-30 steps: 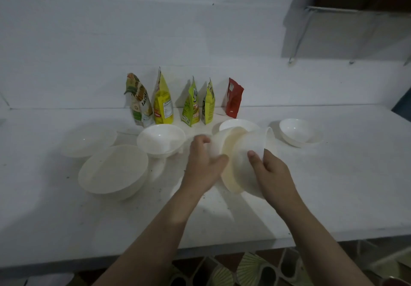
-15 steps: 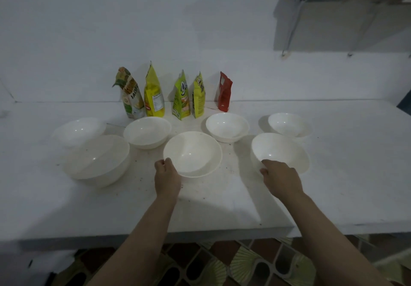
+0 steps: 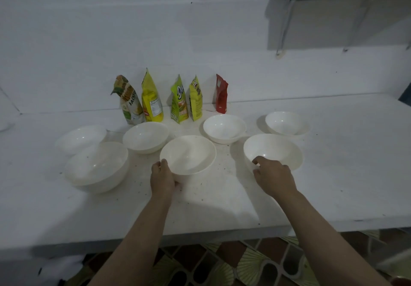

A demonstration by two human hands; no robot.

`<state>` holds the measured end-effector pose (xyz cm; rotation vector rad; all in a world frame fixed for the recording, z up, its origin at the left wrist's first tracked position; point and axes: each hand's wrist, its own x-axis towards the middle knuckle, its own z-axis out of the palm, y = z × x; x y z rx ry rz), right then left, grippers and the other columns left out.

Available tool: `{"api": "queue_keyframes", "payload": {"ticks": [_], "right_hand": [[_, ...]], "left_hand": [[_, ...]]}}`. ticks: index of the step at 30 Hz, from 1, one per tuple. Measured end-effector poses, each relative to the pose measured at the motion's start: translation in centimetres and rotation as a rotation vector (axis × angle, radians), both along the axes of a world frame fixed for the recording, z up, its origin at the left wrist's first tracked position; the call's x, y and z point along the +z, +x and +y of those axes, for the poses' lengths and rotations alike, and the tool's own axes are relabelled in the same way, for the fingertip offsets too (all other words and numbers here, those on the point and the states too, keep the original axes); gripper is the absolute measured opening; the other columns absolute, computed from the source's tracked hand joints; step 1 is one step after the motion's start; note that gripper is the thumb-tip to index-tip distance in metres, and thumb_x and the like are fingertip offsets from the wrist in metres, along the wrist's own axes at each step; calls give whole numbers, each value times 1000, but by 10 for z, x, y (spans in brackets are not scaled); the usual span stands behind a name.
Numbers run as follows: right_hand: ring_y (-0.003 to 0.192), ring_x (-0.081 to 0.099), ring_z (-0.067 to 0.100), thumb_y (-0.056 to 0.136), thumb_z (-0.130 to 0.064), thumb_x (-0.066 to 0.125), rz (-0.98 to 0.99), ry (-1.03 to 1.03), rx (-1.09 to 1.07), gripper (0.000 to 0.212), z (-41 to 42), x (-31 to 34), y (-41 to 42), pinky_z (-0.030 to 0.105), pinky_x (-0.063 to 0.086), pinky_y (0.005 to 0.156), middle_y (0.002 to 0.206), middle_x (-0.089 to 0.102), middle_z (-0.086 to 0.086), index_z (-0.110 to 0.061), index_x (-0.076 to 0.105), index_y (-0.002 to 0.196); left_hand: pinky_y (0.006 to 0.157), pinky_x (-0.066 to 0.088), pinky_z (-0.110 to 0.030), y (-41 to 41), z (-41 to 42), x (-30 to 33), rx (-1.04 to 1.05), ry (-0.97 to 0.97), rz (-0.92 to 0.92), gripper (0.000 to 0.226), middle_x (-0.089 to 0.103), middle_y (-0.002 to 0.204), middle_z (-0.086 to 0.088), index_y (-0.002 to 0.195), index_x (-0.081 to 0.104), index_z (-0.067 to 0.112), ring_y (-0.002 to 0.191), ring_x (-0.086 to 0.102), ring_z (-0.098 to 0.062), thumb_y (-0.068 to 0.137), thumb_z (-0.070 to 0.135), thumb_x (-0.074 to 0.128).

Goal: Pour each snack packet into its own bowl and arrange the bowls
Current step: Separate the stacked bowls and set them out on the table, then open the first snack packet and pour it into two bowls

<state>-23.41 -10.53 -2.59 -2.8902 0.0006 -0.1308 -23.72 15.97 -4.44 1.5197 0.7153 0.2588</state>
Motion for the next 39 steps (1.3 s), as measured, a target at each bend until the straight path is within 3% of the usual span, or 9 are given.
{"api": "queue_keyframes", "payload": {"ticks": [4, 7, 9, 17, 20, 24, 29, 35, 39], "right_hand": [[109, 60, 25, 97, -28, 50, -139, 97, 46, 35, 16, 16, 3, 38, 39, 90, 117, 68, -2, -23, 54, 131], [108, 61, 23, 96, -24, 52, -247, 310, 139, 34, 46, 39, 9, 42, 43, 94, 115, 67, -2, -21, 54, 129], [102, 63, 23, 95, -22, 53, -324, 394, 202, 31, 72, 55, 19, 46, 47, 93, 110, 68, -2, -20, 56, 126], [92, 64, 26, 94, -18, 51, -507, 496, 325, 27, 181, 113, 88, 43, 50, 82, 99, 69, 1, -15, 60, 120], [89, 64, 26, 94, -19, 49, -530, 481, 322, 27, 221, 131, 121, 46, 49, 82, 98, 69, 2, -16, 59, 119], [92, 62, 27, 96, -20, 46, -530, 443, 295, 26, 262, 148, 158, 47, 46, 88, 100, 67, 3, -16, 57, 120], [88, 62, 24, 96, -17, 47, -550, 398, 253, 24, 310, 156, 198, 44, 46, 84, 97, 67, 1, -15, 57, 117], [85, 61, 23, 95, -17, 47, -550, 342, 197, 25, 345, 149, 230, 44, 45, 87, 96, 67, -1, -16, 57, 117], [85, 62, 23, 95, -17, 48, -545, 301, 147, 25, 359, 143, 239, 43, 45, 86, 96, 67, -1, -16, 57, 117]], "left_hand": [[106, 34, -41, -5, 0, 11, -39, 224, -19, 50, 33, 151, -12, 147, 33, 15, 133, 38, -31, 100, 27, 41], [113, 24, -37, -7, -1, 30, -64, 407, -158, 49, 31, 152, -9, 147, 34, 15, 139, 29, -24, 100, 22, 44], [113, 24, -32, 1, 2, 48, -95, 426, -247, 45, 33, 149, -7, 144, 39, 16, 137, 33, -21, 100, 22, 45], [107, 36, -47, 63, 61, 121, -100, 529, -493, 30, 45, 119, 3, 122, 53, 16, 122, 46, -25, 93, 22, 48], [109, 33, -45, 96, 98, 143, -77, 627, -490, 30, 48, 131, -7, 121, 54, 9, 128, 42, -27, 93, 17, 47], [100, 33, -34, 141, 146, 160, -52, 801, -434, 29, 51, 129, -14, 119, 58, 5, 122, 44, -33, 92, 13, 50], [94, 42, -43, 212, 199, 169, -171, 1029, -24, 40, 50, 132, -12, 128, 54, 12, 125, 41, -32, 94, 29, 44], [99, 38, -44, 265, 239, 140, -255, 938, 289, 58, 46, 133, -14, 134, 43, 10, 125, 42, -33, 92, 50, 44], [78, 46, -33, 274, 260, 125, -462, 843, 300, 30, 63, 108, -11, 104, 59, 7, 91, 56, -25, 95, 30, 42]]}}
